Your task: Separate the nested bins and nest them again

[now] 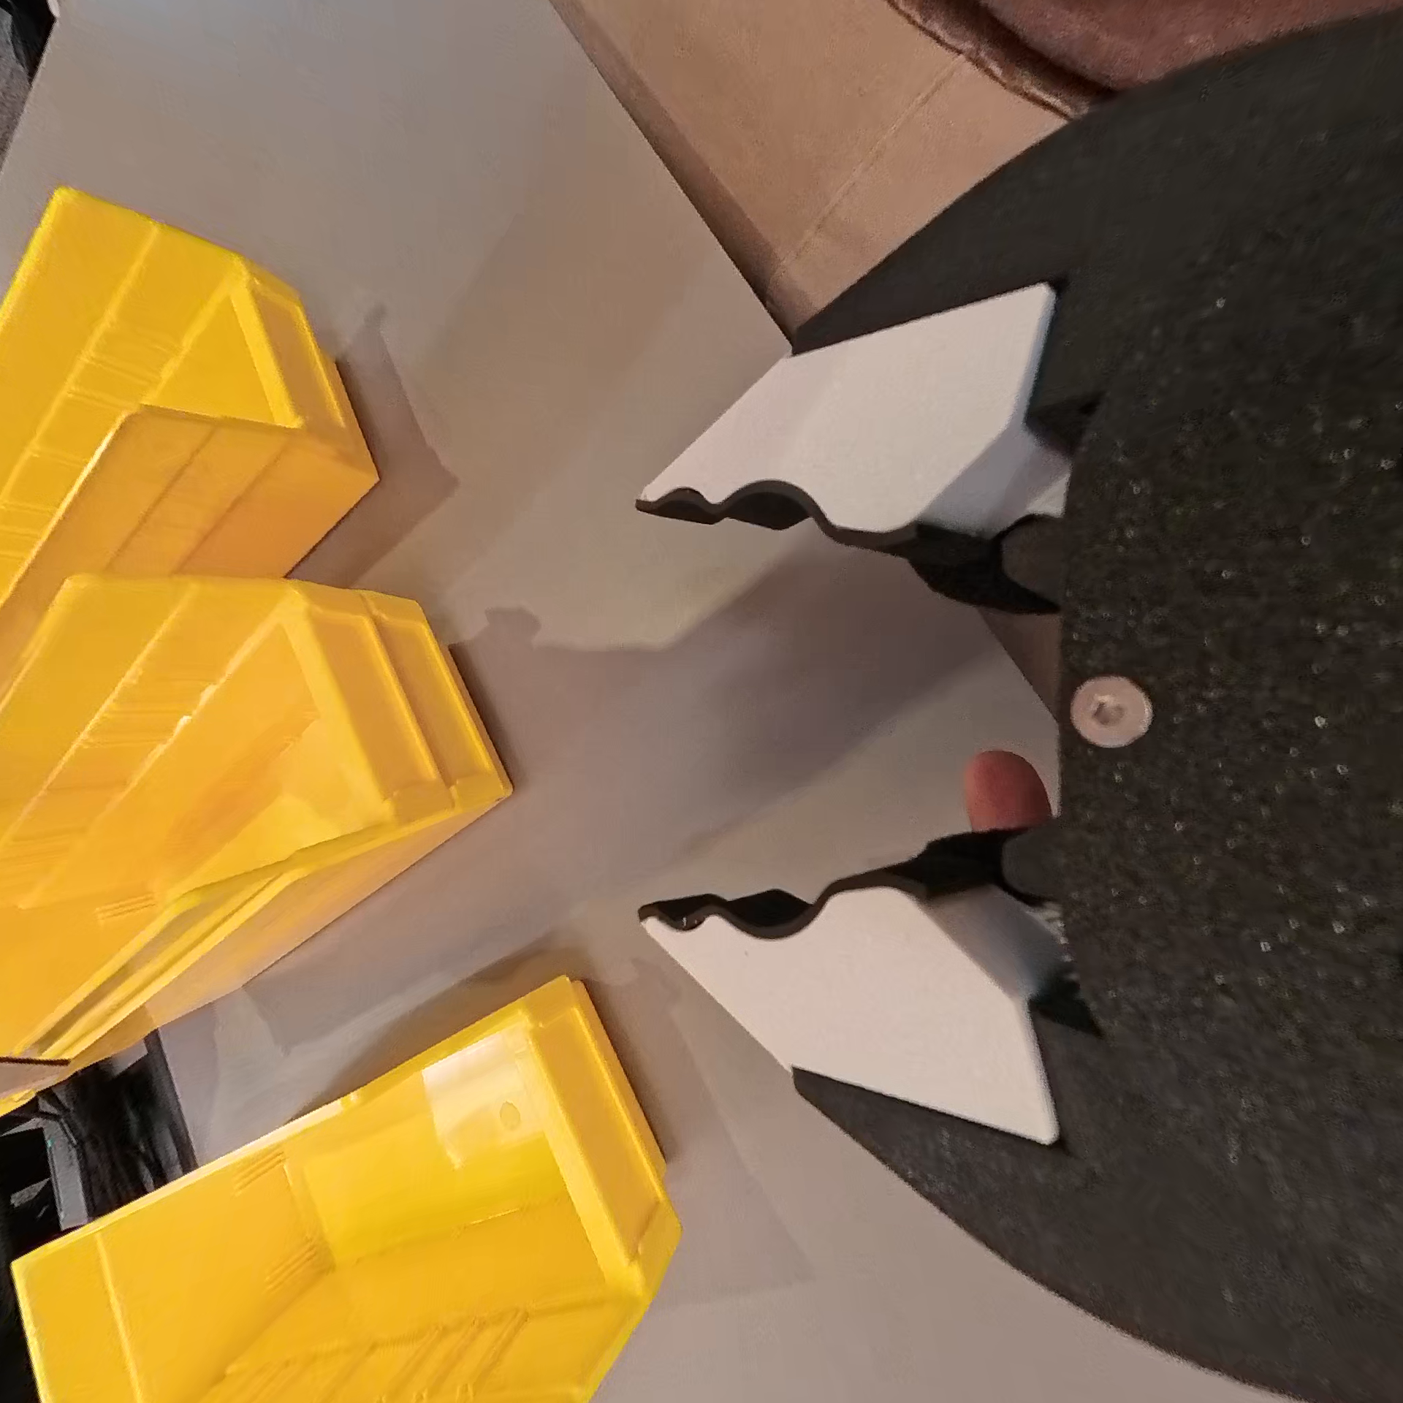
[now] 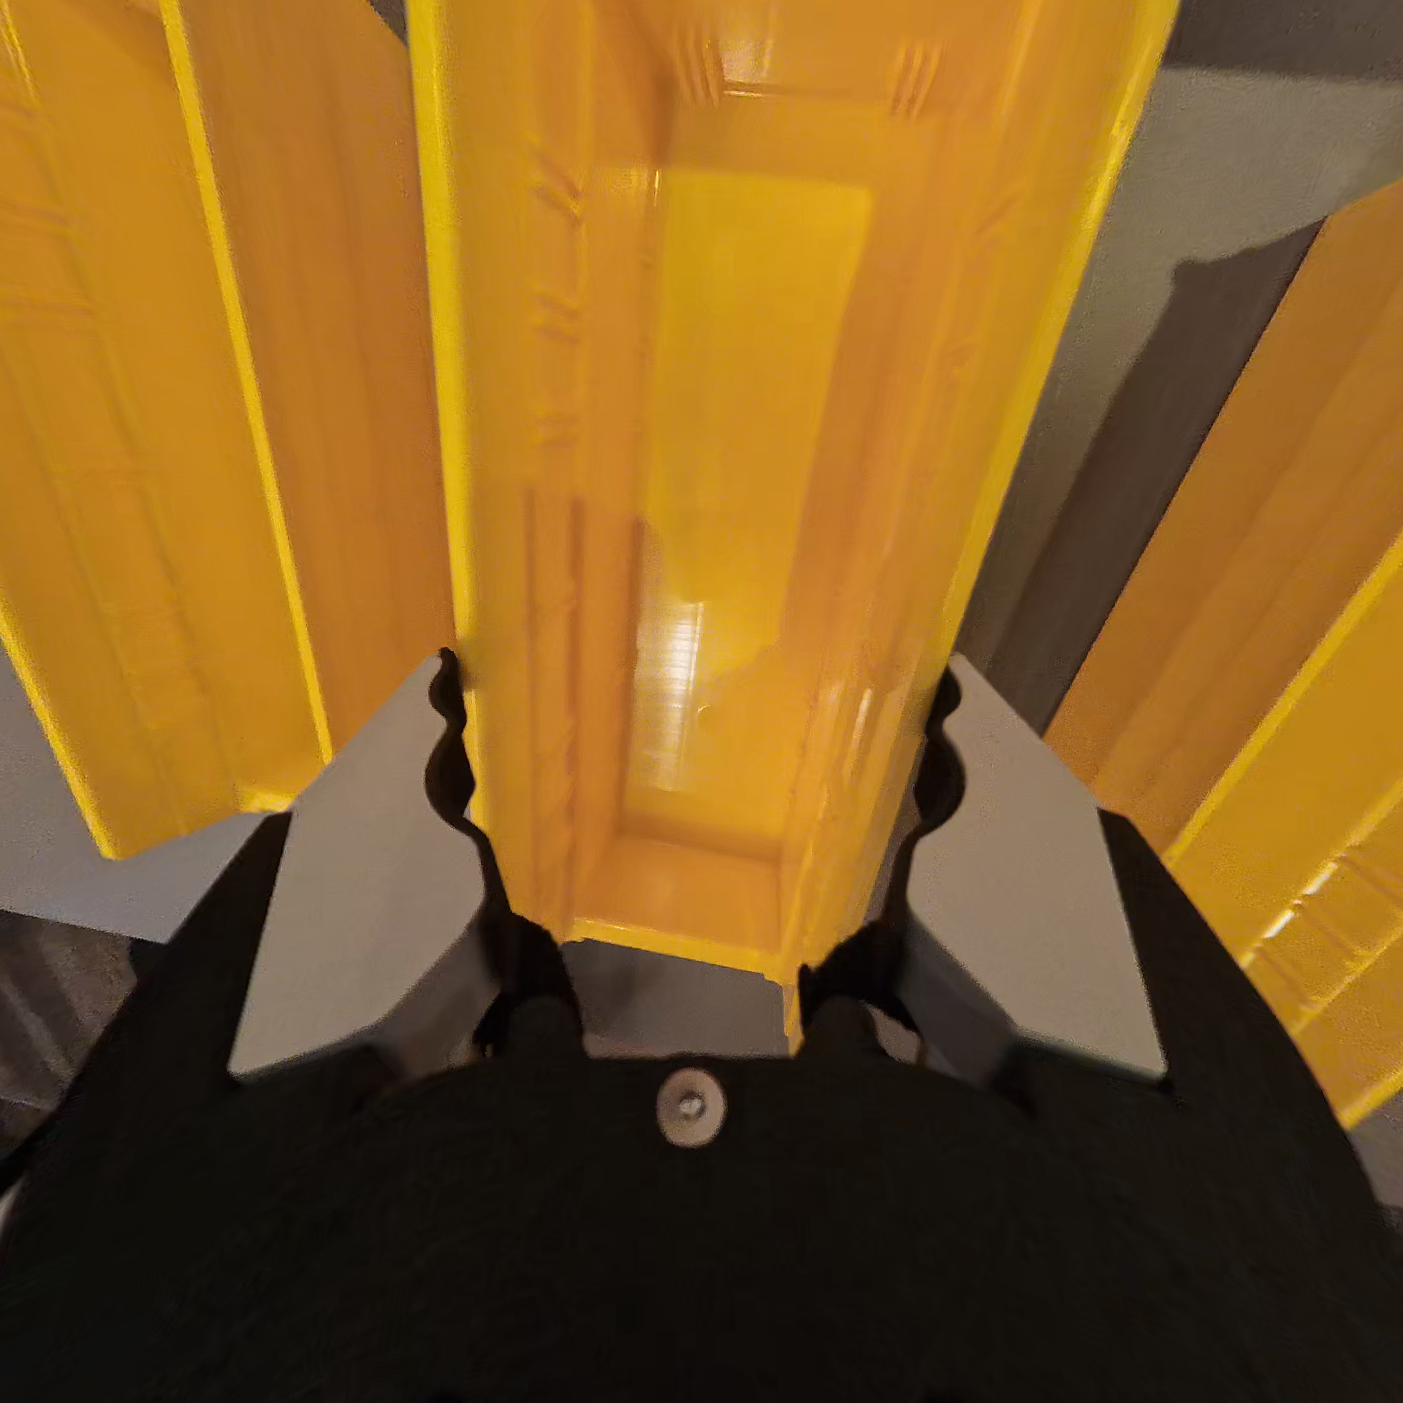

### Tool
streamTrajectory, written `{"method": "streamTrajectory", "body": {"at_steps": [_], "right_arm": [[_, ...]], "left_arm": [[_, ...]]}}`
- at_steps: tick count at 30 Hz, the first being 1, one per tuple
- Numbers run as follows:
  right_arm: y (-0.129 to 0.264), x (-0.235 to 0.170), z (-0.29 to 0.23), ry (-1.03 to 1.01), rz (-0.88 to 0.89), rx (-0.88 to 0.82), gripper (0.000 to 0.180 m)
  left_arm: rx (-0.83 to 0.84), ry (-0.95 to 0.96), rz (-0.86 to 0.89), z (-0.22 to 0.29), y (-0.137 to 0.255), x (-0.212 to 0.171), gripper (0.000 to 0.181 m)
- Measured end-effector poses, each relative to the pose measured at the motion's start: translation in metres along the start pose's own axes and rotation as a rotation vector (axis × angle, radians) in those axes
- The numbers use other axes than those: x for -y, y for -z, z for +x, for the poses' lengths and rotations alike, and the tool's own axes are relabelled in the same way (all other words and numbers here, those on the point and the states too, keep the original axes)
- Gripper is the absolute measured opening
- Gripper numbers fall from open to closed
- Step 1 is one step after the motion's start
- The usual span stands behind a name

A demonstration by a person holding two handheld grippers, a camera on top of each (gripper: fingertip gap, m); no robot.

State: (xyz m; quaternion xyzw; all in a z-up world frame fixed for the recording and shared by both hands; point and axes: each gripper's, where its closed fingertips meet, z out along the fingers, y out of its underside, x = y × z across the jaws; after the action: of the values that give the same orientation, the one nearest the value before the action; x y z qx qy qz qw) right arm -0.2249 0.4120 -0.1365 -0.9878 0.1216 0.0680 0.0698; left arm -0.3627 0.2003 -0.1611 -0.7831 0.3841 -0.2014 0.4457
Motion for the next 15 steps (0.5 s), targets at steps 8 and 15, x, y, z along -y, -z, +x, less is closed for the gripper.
{"method": "streamTrajectory", "body": {"at_steps": [8, 15], "right_arm": [[0.008, -0.005, 0.002, -0.026, -0.016, 0.000, 0.095], [0.018, -0.015, 0.012, -0.002, -0.052, -0.033, 0.093]], "left_arm": [[-0.007, -0.002, 0.000, 0.003, 0.000, 0.001, 0.096], [0.001, -0.004, -0.001, 0.001, 0.001, 0.001, 0.096]]}}
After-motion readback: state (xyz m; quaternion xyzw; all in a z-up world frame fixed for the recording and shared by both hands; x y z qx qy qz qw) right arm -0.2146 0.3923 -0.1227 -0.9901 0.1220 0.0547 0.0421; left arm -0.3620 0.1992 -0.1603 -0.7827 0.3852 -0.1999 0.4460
